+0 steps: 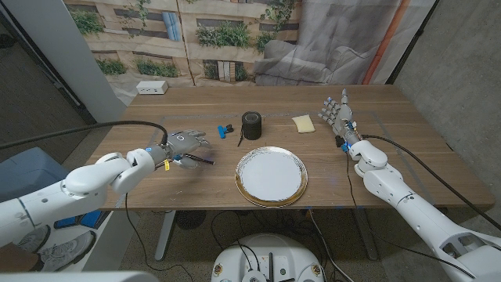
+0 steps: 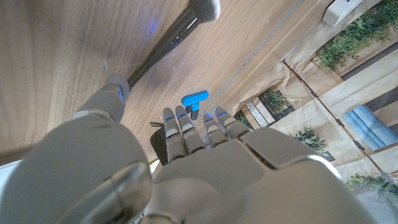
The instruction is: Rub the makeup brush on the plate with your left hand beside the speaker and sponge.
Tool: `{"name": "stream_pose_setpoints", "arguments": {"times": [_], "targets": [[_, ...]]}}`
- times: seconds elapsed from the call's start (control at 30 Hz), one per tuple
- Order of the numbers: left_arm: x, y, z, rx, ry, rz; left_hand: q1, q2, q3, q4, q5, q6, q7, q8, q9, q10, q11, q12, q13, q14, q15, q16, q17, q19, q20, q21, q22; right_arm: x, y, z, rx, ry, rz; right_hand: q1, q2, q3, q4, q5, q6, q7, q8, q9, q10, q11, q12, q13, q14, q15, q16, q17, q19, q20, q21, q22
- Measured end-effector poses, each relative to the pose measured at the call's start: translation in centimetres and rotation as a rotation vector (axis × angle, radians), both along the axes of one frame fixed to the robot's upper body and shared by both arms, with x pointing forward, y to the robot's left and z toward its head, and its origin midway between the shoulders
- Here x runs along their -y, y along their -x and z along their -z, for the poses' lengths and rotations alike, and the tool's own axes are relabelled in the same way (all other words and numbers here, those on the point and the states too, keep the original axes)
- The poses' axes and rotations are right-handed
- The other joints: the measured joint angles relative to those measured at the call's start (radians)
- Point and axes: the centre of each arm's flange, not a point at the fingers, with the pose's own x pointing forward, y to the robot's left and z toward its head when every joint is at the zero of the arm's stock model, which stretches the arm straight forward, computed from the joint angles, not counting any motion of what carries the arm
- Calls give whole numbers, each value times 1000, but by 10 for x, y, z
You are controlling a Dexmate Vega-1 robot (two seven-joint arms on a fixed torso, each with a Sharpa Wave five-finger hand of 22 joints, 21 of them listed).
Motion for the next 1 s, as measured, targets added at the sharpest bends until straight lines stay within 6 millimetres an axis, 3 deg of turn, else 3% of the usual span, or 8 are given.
{"name": "stream_pose_setpoints", "arguments": {"times": [0.37,0.83,1.0], "targets": [[10,-1,5,24,-8,-34,27,27,-8,0,0,20,14,-4,0,42,7,0,0,11,1,0,0,-25,11,0,0,0,0,0,0,0,0,0,0,0,0,0,0,0,0,0,0,0,0,0,0,0,0,0,0,0,0,0],[19,-6,19,30,25,-61,57,57,-19,-4,0,71,61,-12,-3,140,8,-1,-5,73,-2,5,0,-16,13,0,0,0,0,0,0,0,0,0,0,0,0,0,0,0,0,0,0,0,0,0,0,0,0,0,0,0,0,0],[20,-8,22,35,36,-65,66,65,-21,-4,0,89,57,-12,-3,160,6,-1,-5,88,-1,5,0,-5,12,8,0,0,0,0,0,0,0,0,0,0,0,0,0,0,0,0,0,0,0,0,0,0,0,0,0,0,0,0]]}}
